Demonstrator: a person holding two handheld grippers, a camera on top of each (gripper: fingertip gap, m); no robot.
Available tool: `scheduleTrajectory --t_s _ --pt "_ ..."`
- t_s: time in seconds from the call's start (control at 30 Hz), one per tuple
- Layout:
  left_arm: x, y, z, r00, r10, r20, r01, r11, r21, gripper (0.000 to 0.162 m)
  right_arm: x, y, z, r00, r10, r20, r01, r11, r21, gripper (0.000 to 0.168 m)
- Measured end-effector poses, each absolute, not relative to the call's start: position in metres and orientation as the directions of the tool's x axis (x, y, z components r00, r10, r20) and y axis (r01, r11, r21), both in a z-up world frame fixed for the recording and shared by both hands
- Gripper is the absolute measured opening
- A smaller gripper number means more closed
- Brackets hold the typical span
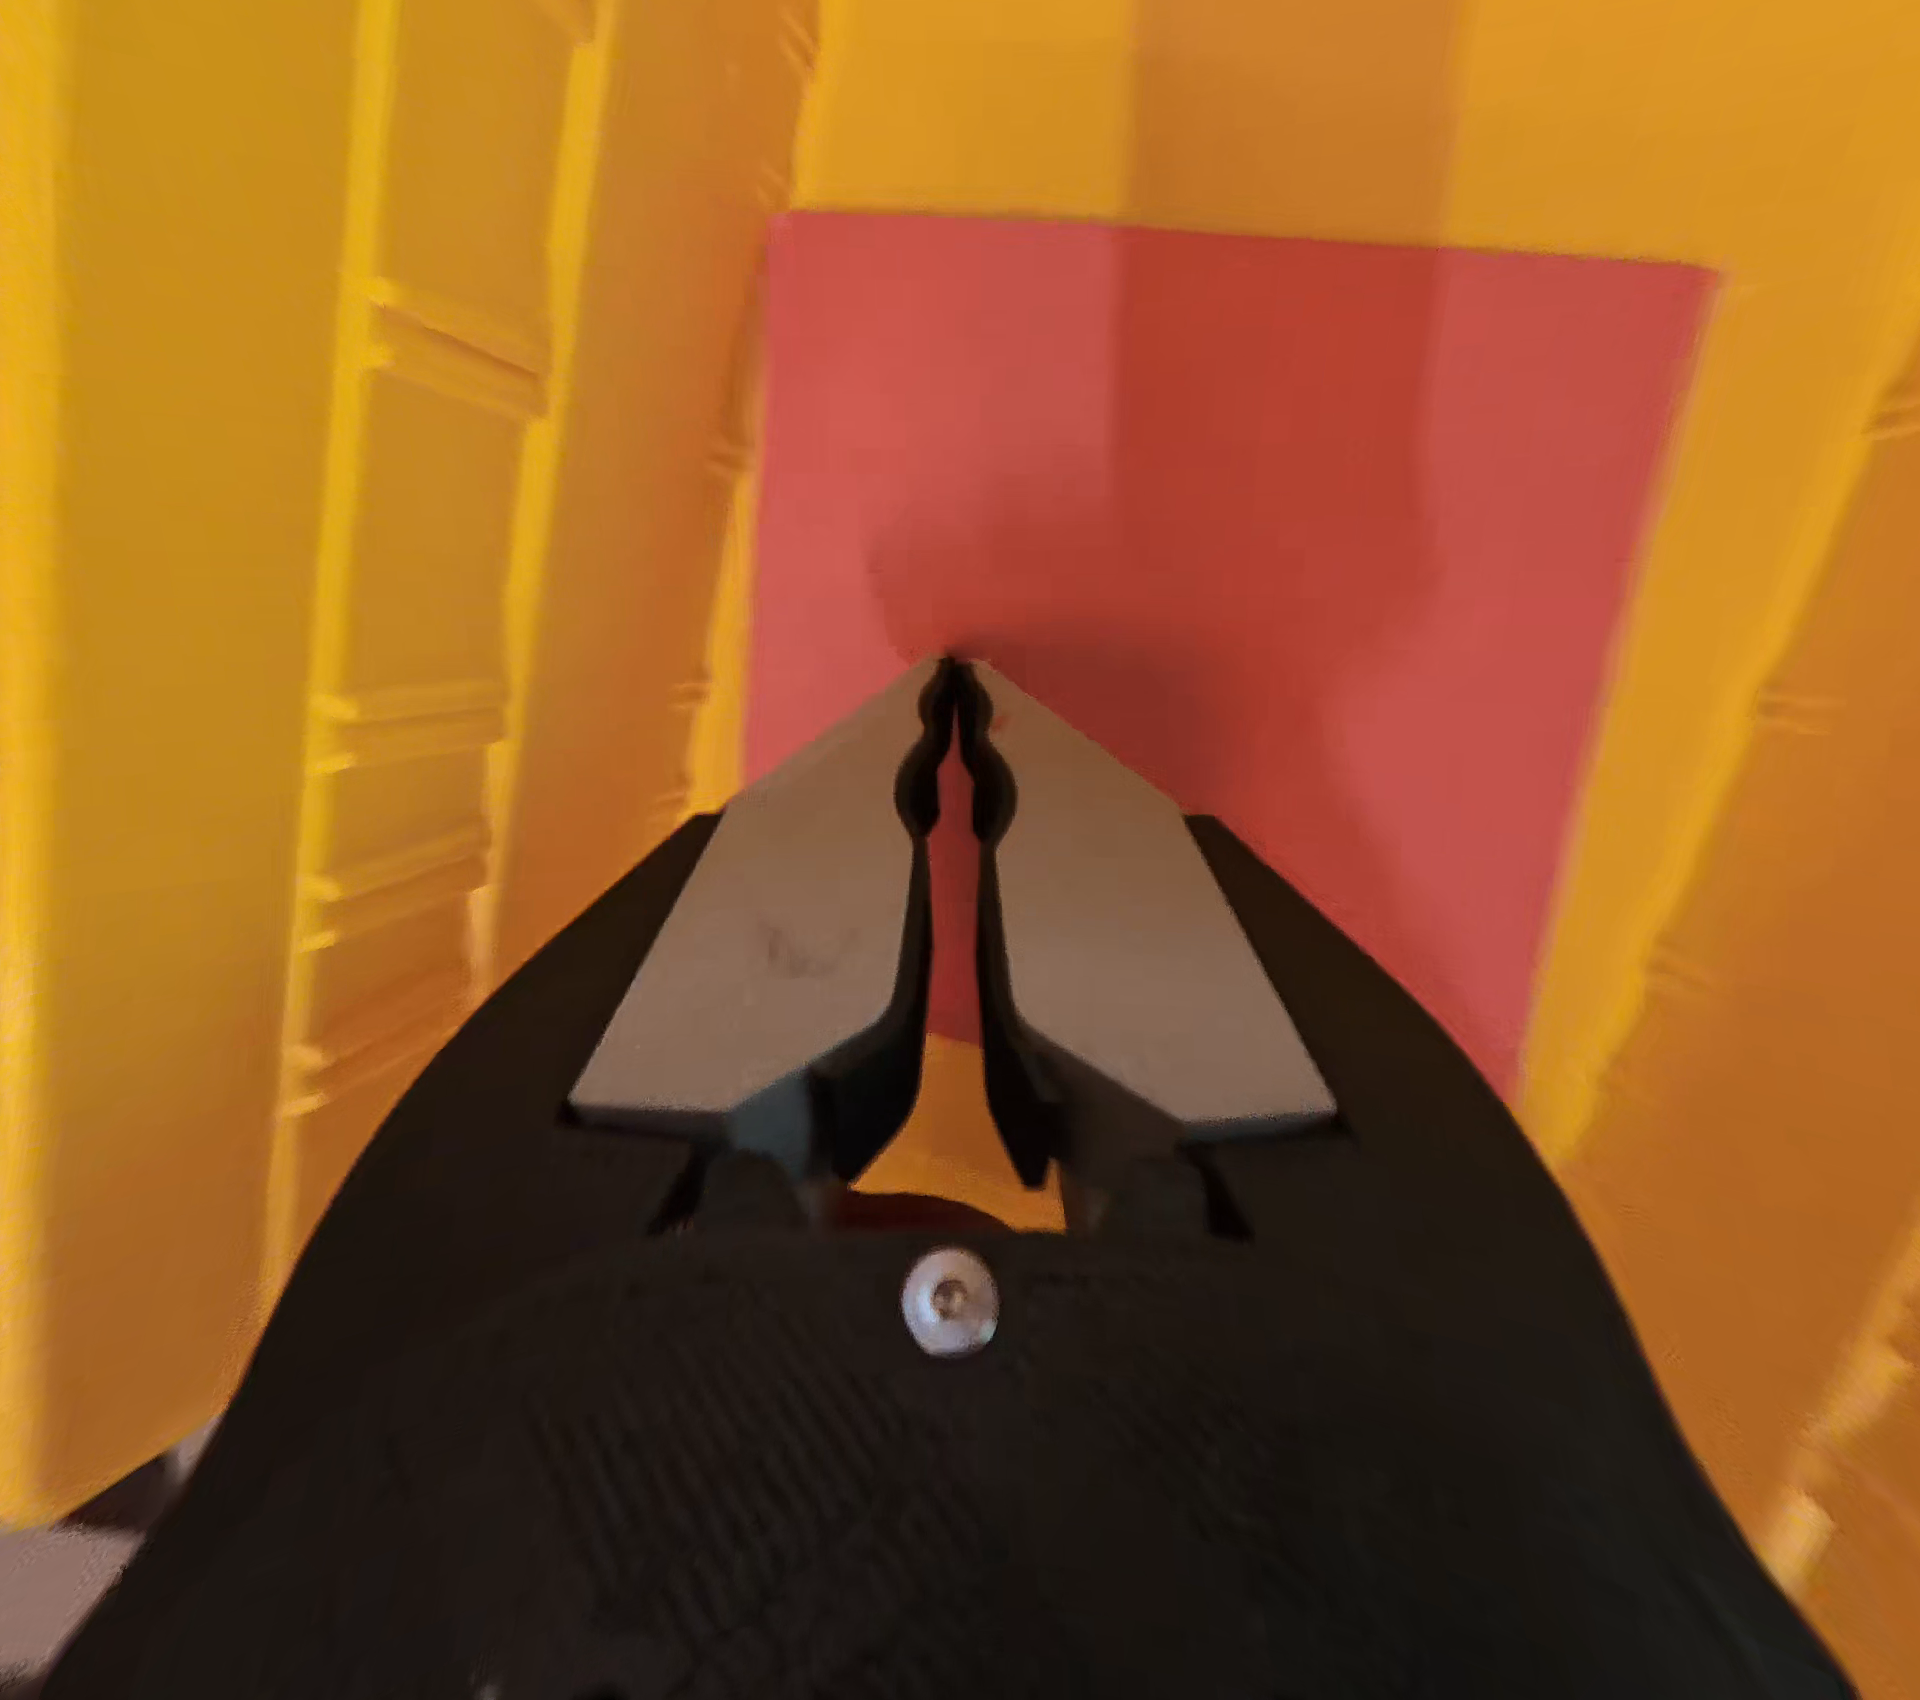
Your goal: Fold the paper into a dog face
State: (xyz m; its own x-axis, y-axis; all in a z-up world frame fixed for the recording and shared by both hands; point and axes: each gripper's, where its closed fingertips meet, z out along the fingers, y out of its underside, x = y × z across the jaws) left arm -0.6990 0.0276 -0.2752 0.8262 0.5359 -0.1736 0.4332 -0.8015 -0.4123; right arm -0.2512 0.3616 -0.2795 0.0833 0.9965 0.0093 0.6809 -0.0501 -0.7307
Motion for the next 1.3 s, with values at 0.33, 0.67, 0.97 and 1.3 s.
scheduleTrajectory --t_s 0.33,0.67,0.97,1.3 --pt "-0.666 0.022 -0.251 0.862 0.506 0.026 0.485 -0.809 -0.332 0.093 -0.251 0.361 -0.280 0.080 0.997 0.015 0.683 -0.044 -0.729 0.078" --pt "-0.671 0.017 -0.286 0.827 0.562 -0.011 0.540 -0.800 -0.262 0.123 -0.251 0.359 -0.280 0.080 0.997 0.015 0.683 -0.044 -0.729 0.078" --pt "-0.706 0.025 -0.286 0.725 0.688 -0.003 0.638 -0.674 -0.372 0.127 -0.251 0.356 -0.280 0.058 0.998 0.014 0.685 -0.030 -0.728 0.077" --pt "-0.712 0.038 -0.276 0.775 0.616 -0.142 0.510 -0.742 -0.435 0.000 -0.251 0.356 -0.280 0.059 0.998 0.003 0.682 -0.038 -0.731 0.077"
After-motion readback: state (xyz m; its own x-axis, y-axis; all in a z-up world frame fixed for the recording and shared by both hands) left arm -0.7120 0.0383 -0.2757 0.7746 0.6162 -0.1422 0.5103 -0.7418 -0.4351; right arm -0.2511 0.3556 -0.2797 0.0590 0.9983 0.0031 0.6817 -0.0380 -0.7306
